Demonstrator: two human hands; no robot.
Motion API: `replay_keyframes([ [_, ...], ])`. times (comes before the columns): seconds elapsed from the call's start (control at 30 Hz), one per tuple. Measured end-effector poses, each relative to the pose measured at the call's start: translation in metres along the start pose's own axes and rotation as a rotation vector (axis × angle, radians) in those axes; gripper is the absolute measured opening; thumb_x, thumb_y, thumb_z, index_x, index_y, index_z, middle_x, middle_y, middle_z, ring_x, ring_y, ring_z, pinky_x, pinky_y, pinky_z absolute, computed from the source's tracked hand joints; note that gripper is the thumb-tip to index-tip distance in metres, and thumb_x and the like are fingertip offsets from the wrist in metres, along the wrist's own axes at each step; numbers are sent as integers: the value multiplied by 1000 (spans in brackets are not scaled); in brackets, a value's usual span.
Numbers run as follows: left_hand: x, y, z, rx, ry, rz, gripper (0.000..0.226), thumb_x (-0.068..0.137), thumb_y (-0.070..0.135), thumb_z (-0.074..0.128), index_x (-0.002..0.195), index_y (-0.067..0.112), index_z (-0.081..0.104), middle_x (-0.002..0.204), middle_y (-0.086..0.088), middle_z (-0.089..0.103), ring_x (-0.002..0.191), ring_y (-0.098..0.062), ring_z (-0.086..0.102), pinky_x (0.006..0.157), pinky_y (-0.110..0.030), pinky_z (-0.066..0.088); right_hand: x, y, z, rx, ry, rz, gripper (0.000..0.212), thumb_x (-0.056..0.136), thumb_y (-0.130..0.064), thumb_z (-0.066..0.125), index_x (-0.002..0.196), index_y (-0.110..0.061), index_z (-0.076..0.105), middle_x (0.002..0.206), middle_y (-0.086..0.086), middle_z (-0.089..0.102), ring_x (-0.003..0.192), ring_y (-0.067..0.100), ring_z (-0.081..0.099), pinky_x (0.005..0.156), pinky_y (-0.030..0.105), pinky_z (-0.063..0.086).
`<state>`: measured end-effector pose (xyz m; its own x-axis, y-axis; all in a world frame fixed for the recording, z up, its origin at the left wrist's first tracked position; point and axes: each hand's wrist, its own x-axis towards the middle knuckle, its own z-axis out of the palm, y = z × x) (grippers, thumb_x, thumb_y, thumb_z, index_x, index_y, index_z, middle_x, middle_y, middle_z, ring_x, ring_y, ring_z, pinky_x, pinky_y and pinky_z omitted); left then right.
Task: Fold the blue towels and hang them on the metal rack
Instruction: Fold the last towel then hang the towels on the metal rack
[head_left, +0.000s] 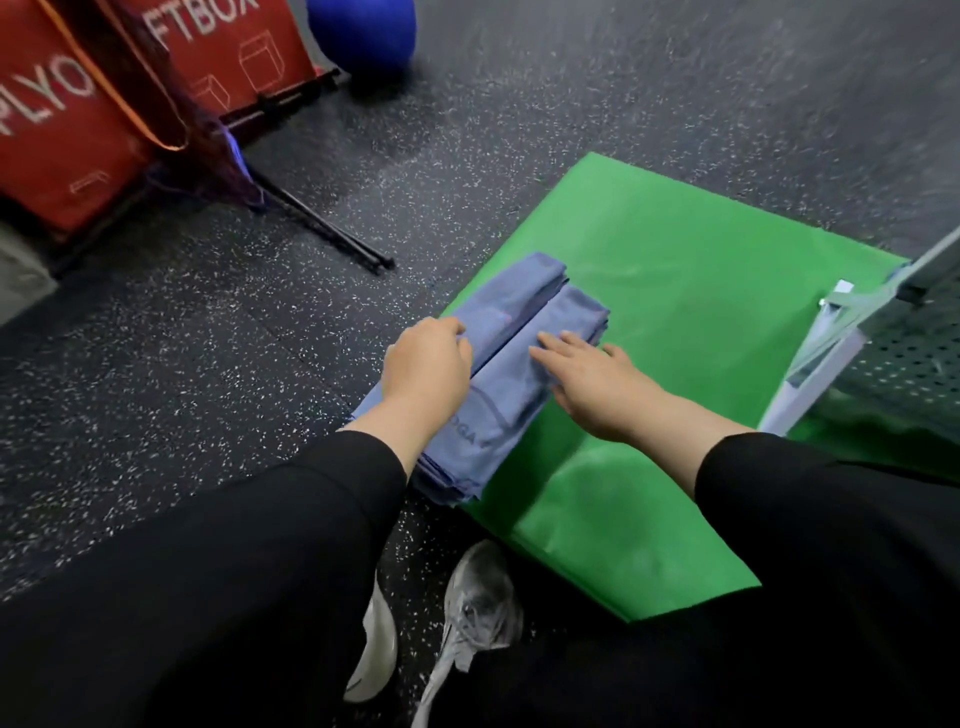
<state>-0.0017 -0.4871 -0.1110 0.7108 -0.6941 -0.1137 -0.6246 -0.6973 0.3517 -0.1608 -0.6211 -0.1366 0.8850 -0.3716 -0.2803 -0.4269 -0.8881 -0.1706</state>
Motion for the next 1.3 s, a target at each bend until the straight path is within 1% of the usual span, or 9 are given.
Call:
replay_keyframes([
  [0.23, 33, -28, 9, 4, -153, -94, 38, 104, 28, 44, 138, 12, 53, 138, -16, 59, 126, -39, 54, 104, -48, 44, 24, -18, -5, 76, 55, -54, 49, 110, -32, 29, 158, -23, 26, 168, -5, 16, 154, 17, 15, 121, 58, 13],
  [0.37, 48, -29, 17, -95, -200, -172, 35, 103, 32, 49, 128, 9, 57, 131, -16, 62, 120, -38, 56, 105, -48, 44, 35, -25, -4, 41, 17, -33, 50, 110, -34, 28, 158, -21, 25, 168, -4, 14, 154, 18, 13, 120, 59, 14],
  [0.53, 64, -31, 19, -201, -197, -230, 55, 99, 39, 62, 144, 10, 51, 143, -12, 57, 132, -35, 53, 110, -47, 42, 39, -27, 1, 54, 33, -11, 53, 109, -35, 28, 160, -24, 19, 169, -4, 9, 155, 19, 10, 121, 57, 15],
  [0.63, 69, -31, 17, -251, -204, -234, 43, 92, 33, 71, 123, 4, 65, 118, -20, 68, 114, -42, 61, 99, -47, 49, 41, -29, 0, 89, 61, 8, 54, 109, -35, 29, 160, -25, 15, 170, -5, 6, 155, 19, 10, 121, 56, 17],
  [0.73, 68, -25, 8, -324, -189, -218, 10, 86, 22, 69, 88, 14, 63, 76, -11, 57, 71, -31, 50, 67, -33, 42, 42, -30, 0, 127, 63, 28, 55, 109, -34, 31, 161, -25, 13, 170, -5, 5, 155, 18, 10, 121, 56, 18],
  [0.87, 69, -18, -8, -458, -166, -150, 7, 82, 17, 66, 84, 10, 63, 74, -4, 53, 67, -21, 41, 58, -29, 32, 47, -28, -2, 200, 96, 46, 59, 108, -32, 36, 161, -25, 10, 170, -6, 3, 156, 17, 8, 122, 56, 18],
  [1.0, 69, -10, -30, -660, -190, -135, 12, 73, 20, 70, 83, 14, 70, 75, -3, 59, 70, -17, 47, 66, -31, 36, 55, -25, -11, 256, 143, 50, 79, 99, -26, 55, 161, -26, 7, 170, -6, 2, 156, 21, 9, 121, 56, 21],
  [1.13, 71, 2, -54, -889, -261, -140, 4, 64, 20, 70, 65, 24, 69, 77, -7, 66, 74, -22, 58, 71, -34, 44, 61, -24, -27, 394, 320, 28, 96, 85, -28, 75, 161, -21, 17, 168, 0, 15, 155, 22, 18, 119, 54, 27],
  [1.3, 73, 19, -79, -1069, -331, -108, 13, 71, 10, 68, 62, 19, 66, 70, -8, 64, 67, -22, 58, 65, -28, 44, 55, -29, -57, 499, 666, 98, 76, 77, -21, 69, 148, -16, 46, 156, 4, 45, 139, 27, 48, 112, 50, 38],
])
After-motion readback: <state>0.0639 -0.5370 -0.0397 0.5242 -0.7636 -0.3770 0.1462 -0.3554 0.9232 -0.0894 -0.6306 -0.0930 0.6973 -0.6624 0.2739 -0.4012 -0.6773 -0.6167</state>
